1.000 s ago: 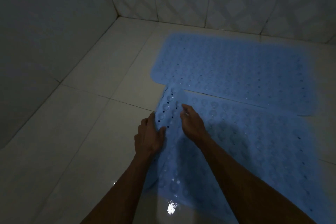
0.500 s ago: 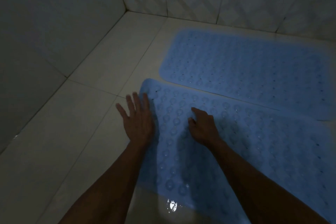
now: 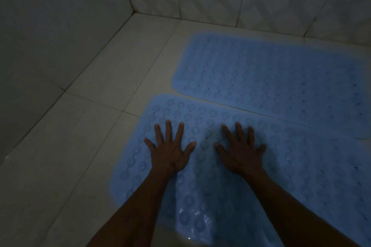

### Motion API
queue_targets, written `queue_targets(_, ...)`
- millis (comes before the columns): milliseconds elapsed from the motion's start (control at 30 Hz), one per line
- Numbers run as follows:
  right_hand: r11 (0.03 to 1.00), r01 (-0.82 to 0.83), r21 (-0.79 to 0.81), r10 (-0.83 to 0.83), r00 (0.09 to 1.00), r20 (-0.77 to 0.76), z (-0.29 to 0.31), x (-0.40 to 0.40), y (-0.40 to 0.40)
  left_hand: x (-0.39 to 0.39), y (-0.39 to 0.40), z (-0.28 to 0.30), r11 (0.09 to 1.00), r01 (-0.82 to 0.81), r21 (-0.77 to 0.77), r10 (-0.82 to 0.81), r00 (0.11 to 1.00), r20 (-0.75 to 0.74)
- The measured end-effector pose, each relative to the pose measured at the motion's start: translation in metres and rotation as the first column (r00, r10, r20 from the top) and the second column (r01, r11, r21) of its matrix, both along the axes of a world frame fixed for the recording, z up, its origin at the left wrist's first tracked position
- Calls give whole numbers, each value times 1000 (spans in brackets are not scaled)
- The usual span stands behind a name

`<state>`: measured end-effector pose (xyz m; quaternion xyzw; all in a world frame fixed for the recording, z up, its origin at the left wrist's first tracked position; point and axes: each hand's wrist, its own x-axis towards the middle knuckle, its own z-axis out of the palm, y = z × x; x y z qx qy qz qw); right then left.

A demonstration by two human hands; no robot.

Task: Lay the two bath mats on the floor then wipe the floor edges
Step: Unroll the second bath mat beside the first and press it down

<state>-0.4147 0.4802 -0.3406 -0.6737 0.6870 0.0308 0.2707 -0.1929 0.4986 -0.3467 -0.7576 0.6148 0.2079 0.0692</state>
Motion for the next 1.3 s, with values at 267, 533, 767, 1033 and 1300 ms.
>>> queue_targets(267,999,26,32,-26,1000,-8,4,-8,-8,-10,-9,-1,1000,-4,1,4,1000,-17)
queue_targets(533,990,-19,-136,18,1000,-12,-9,23,-17,0,-32,-5,979,40,-202,-36,999,24)
queue_targets(767,943,-179,-279,162,983,-83,-26,35,-36,11,-43,-18,953,173,-250,-153,984,97)
queue_targets(1033,932,-220,-289,180,971,-158,-31,34,-36,13,-45,-21,946,207,-251,-179,975,131)
queue_targets(1300,931,-206,-302,166,975,-150,-30,35,-35,13,-47,-23,938,226,-265,-186,968,168)
